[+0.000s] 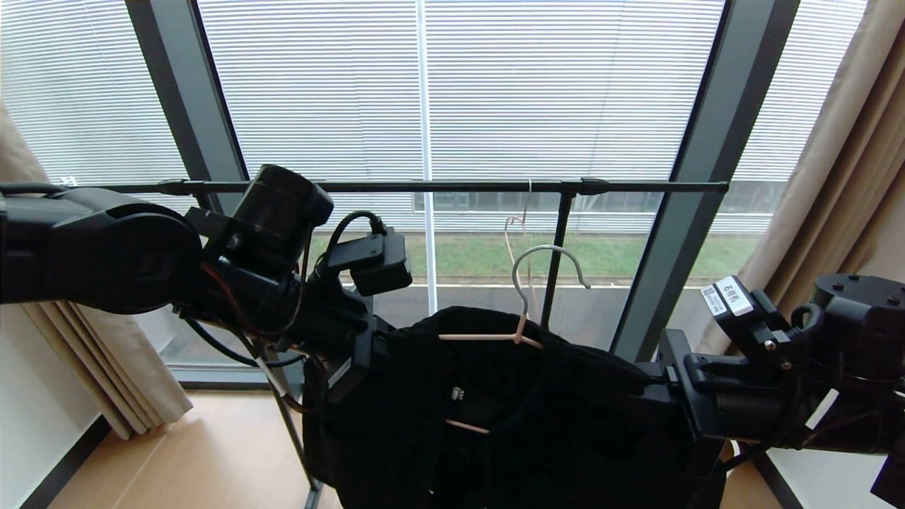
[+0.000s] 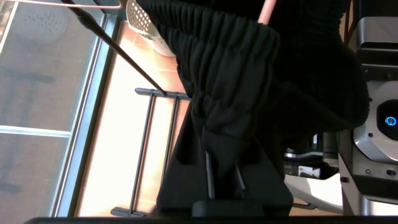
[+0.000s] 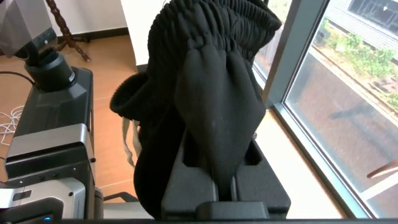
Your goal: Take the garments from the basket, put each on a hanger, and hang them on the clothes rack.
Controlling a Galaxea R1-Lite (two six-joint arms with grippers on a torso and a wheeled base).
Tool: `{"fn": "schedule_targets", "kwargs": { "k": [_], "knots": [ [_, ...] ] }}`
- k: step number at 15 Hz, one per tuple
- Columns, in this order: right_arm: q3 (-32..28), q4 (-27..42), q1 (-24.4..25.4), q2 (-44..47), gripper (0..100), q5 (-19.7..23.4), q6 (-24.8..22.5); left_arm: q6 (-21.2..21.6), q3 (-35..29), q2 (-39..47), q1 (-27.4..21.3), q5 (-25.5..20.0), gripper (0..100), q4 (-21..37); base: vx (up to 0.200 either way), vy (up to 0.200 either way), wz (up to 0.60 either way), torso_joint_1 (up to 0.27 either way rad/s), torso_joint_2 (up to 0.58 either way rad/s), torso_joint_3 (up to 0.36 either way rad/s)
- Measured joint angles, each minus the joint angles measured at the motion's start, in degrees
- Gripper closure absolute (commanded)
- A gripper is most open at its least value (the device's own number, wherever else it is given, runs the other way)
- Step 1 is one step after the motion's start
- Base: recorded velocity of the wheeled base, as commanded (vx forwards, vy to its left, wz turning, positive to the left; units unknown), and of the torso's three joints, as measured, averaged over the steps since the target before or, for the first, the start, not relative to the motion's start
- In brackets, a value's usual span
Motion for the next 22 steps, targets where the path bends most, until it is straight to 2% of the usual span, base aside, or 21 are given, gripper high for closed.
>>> {"fn": "schedule_targets", "kwargs": {
  "k": [5,10,18,22],
  "knots": [
    [0.3,0.1,-1.4,-0.1,0,0.1,-1.6,0.0,0.2,-1.0,1.5,0.1,100,0.1,0.0,0.0,0.0,0.0,0.0,0.0],
    [0.6,0.1,-4.9,-0.3,0,2.1,-5.1,0.0,1.8,-3.6,4.8,0.1,100,0.0,0.0,0.0,0.0,0.0,0.0,0.0],
    [0.6,0.1,-7.9,1.1,0,2.1,-10.5,0.0,3.4,-9.1,8.8,0.0,100,0.0,0.0,0.0,0.0,0.0,0.0,0.0],
    [0.4,0.1,-8.3,2.3,0,2.1,-10.9,-0.7,3.5,-10.7,9.3,0.0,100,0.0,0.0,0.0,0.0,0.0,0.0,0.0]
  ]
}}
